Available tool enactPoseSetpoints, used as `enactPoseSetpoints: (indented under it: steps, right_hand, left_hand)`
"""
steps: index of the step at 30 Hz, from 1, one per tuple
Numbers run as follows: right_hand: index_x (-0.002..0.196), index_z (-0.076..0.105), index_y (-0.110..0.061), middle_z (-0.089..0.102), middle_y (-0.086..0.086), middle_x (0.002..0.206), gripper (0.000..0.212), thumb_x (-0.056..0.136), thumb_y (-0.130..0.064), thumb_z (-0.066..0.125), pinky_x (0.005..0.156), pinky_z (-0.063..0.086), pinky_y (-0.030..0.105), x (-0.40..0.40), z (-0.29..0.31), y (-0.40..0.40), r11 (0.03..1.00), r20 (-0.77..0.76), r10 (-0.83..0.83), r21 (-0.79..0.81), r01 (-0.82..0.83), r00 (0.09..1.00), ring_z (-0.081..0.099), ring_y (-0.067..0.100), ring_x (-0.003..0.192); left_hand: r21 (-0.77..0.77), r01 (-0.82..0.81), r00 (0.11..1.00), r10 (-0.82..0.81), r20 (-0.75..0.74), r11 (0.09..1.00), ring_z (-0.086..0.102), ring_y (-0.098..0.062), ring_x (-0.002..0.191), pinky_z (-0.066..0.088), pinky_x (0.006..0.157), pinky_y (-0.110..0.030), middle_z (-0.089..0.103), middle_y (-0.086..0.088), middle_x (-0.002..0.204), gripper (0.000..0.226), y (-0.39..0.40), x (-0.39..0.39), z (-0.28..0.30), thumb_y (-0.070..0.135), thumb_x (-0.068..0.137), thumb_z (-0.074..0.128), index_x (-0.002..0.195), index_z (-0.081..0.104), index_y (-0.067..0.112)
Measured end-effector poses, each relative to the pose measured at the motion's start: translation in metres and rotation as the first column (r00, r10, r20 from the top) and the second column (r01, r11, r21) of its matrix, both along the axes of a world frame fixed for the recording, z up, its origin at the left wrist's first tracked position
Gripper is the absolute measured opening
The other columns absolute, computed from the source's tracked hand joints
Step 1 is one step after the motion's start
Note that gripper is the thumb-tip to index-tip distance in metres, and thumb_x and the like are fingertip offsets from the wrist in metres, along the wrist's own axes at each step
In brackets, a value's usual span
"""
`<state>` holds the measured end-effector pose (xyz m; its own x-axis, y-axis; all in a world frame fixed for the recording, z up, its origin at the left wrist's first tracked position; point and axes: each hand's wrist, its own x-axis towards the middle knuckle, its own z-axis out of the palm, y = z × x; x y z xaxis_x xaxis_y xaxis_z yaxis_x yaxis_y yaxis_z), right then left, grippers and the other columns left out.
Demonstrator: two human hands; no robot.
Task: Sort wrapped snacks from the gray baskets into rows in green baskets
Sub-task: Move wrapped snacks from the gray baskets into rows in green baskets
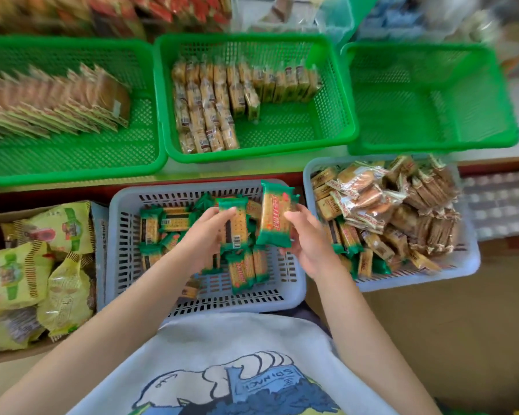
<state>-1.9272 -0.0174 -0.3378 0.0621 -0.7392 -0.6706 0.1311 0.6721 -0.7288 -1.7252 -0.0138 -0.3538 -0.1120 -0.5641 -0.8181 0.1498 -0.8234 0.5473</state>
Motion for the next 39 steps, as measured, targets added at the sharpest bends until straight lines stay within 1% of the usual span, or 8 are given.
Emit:
enactPoseSetpoints:
  steps: [6,9,12,19,24,28,32,39]
  right_hand:
    - [0.120,0.063,-0.033,0.068,-0.007,0.118,0.031,0.092,-0.045,0.056,0.096,0.049,0.039,-0.031,0.050,-0.042,0.965,-0.167,0.144,-0.196,-0.176,0.975,0.061,0.019,0.117]
    - [0.158,0.025,-0.023,0.024,-0.008,0.163,0.069,0.100,-0.054,0.043,0.120,0.019,0.039,-0.067,0.067,-0.067,0.940,-0.290,0.193,-0.221,-0.261,0.937,0.019,0.015,0.151]
    - [0.158,0.023,-0.021,0.034,-0.008,0.157,0.063,0.104,-0.050,0.038,0.107,0.030,0.022,-0.112,0.081,-0.092,0.917,-0.264,0.252,-0.243,-0.317,0.931,0.034,0.010,0.144]
    - [0.161,0.008,-0.030,0.030,-0.015,0.154,0.075,0.098,-0.064,0.031,0.110,0.026,0.028,-0.197,0.084,-0.132,0.897,-0.224,0.320,-0.241,-0.371,0.921,0.033,0.009,0.141]
    - [0.139,0.019,-0.048,0.038,-0.037,0.123,0.034,0.107,-0.046,0.030,0.093,0.031,0.004,-0.242,0.089,-0.154,0.900,-0.145,0.331,-0.250,-0.358,0.932,0.045,-0.022,0.104]
    - [0.136,0.046,-0.029,0.062,-0.016,0.116,0.031,0.107,-0.037,0.041,0.068,0.042,0.000,-0.266,0.069,-0.188,0.905,-0.189,0.263,-0.293,-0.310,0.946,0.061,-0.013,0.092]
    - [0.124,0.052,-0.017,0.066,0.004,0.110,0.027,0.103,-0.033,0.053,0.059,0.052,0.022,-0.277,0.046,-0.252,0.963,-0.239,0.005,-0.262,-0.070,0.971,0.064,0.011,0.082]
    - [0.115,0.045,-0.013,0.063,0.011,0.119,0.050,0.084,-0.037,0.075,0.057,0.050,0.030,-0.262,-0.022,-0.355,0.993,-0.433,0.045,-0.080,-0.088,0.900,0.067,0.023,0.093]
  left_hand:
    - [-0.286,0.000,0.999,0.009,0.031,0.958,0.052,-0.021,0.131,0.038,0.111,-0.055,0.054,0.008,0.142,0.099,-0.044,-0.076,0.058,0.077,0.065,0.074,0.143,0.042,0.025]
    - [-0.376,-0.055,0.997,0.071,0.027,0.925,0.064,-0.015,0.116,0.046,0.105,-0.047,0.068,0.005,0.125,0.088,-0.068,-0.121,0.066,0.078,0.060,0.078,0.127,0.054,0.027]
    - [-0.412,-0.050,0.997,0.068,0.030,0.910,0.067,0.000,0.095,0.054,0.086,-0.029,0.068,0.005,0.115,0.036,-0.091,-0.180,0.075,0.051,0.090,0.068,0.113,0.052,0.029]
    - [-0.430,-0.066,0.997,0.076,0.006,0.901,0.060,-0.014,0.118,0.050,0.097,-0.031,0.060,0.002,0.133,0.045,-0.145,-0.291,0.070,0.053,0.101,0.045,0.138,0.046,0.028]
    - [-0.468,0.074,0.978,0.029,0.208,0.881,0.063,-0.024,0.112,0.051,0.100,-0.045,0.065,-0.007,0.123,0.072,-0.175,-0.329,0.075,0.083,0.082,0.042,0.124,0.058,0.026]
    - [-0.500,0.156,0.972,-0.042,0.232,0.852,0.066,0.006,0.098,0.050,0.086,-0.012,0.067,0.002,0.111,0.050,-0.195,-0.339,0.070,0.047,0.108,0.018,0.117,0.060,0.022]
    - [-0.397,0.604,0.538,0.013,0.843,0.691,0.013,-0.016,0.153,0.009,0.122,-0.032,0.021,-0.004,0.165,0.072,-0.223,-0.311,0.029,0.061,0.096,0.026,0.155,0.033,0.020]
    - [-0.026,0.840,0.171,-0.219,0.960,0.543,-0.009,-0.028,0.154,0.009,0.123,-0.048,-0.017,-0.005,0.167,0.066,-0.243,-0.286,-0.021,0.075,0.089,0.041,0.147,0.042,0.043]
